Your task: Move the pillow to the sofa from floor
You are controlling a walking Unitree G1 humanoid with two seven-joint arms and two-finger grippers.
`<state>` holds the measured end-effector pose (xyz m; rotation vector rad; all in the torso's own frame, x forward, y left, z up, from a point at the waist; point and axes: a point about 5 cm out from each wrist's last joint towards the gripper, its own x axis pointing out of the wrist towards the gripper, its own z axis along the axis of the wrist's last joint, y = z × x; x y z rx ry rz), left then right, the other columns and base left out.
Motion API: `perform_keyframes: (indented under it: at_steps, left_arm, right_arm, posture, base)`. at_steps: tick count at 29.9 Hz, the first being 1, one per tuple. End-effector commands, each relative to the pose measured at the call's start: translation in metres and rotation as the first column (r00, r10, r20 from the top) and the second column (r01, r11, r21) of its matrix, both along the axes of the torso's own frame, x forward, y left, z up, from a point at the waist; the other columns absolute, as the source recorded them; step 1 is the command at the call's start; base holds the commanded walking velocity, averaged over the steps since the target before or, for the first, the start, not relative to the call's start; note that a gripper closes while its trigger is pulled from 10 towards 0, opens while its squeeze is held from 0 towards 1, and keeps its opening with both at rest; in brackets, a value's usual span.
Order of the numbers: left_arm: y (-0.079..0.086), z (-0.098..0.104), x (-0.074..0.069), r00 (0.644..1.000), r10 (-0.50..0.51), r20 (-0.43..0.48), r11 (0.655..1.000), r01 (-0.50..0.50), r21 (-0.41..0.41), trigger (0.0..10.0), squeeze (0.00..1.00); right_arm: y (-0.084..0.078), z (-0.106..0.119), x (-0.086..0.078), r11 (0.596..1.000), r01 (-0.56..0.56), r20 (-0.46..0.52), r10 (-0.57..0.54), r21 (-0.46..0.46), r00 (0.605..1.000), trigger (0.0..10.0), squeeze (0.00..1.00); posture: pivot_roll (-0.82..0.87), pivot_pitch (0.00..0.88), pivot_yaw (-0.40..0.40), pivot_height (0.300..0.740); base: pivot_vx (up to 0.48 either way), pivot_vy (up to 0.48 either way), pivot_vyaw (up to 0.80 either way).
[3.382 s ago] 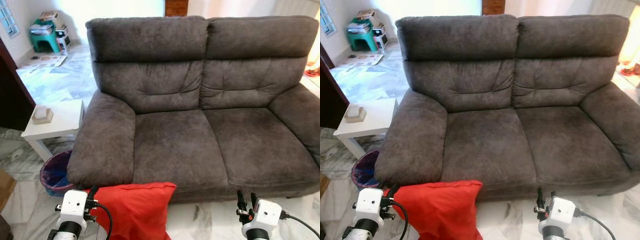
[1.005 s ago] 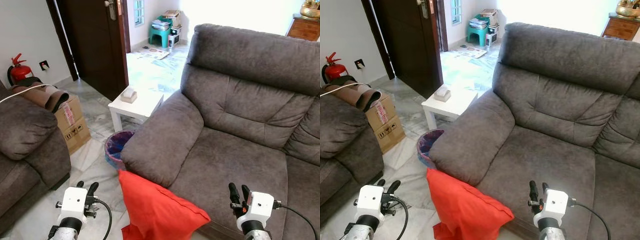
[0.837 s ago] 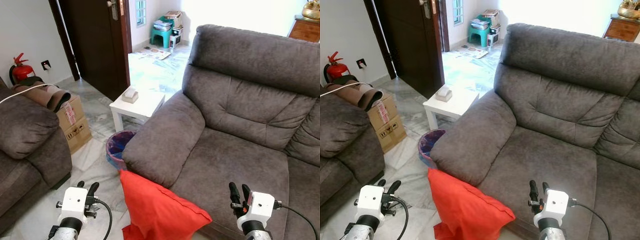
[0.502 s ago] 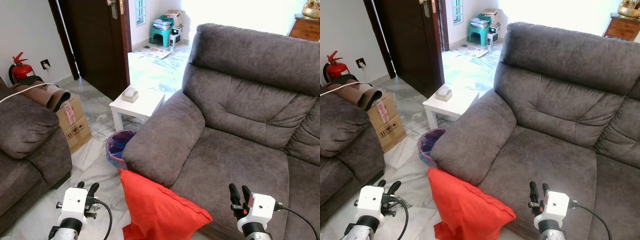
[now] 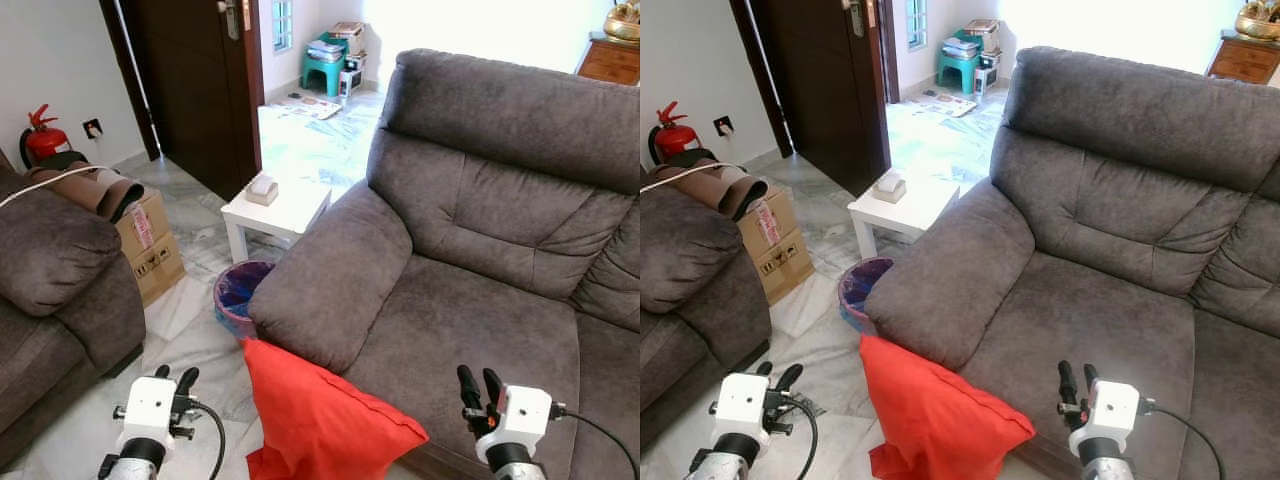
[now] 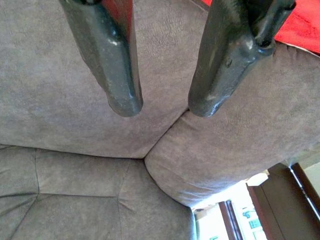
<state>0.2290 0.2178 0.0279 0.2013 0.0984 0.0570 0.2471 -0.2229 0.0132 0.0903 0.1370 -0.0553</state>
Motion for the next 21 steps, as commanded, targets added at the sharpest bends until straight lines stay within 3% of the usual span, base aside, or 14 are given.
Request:
perform_keyframes:
  at_steps: [1, 18, 21]
  left_arm:
    - [-0.0046, -0.0008, -0.002, 1.0, -0.014, -0.006, 1.0, 0.014, 0.0, 10.0, 0.0]
    - [-0.0057, 0.0021, -0.0032, 1.0, -0.031, 0.0, 0.999, 0.031, 0.031, 10.0, 0.0]
    - [-0.0104, 0.0025, -0.0039, 0.998, -0.058, 0.003, 0.997, 0.058, 0.045, 10.0, 0.0]
  right_arm:
    - [0.0004, 0.0008, 0.0004, 1.0, 0.007, 0.004, -0.007, 0.018, 1.0, 10.0, 0.0]
    - [0.0058, -0.0052, -0.0054, 0.999, -0.023, -0.029, 0.024, 0.025, 0.999, 10.0, 0.0]
    - [0.0071, -0.0063, -0.0058, 0.999, -0.029, -0.036, 0.03, 0.023, 0.999, 10.0, 0.0]
  posture:
    - [-0.02, 0.058, -0.001, 0.695]
    - [-0.01, 0.087, -0.002, 0.695]
    - [-0.01, 0.095, -0.003, 0.676]
  base:
    - [0.0, 0.0, 0.0]
    - [0.0, 0.0, 0.0]
    - [0.0, 0.0, 0.0]
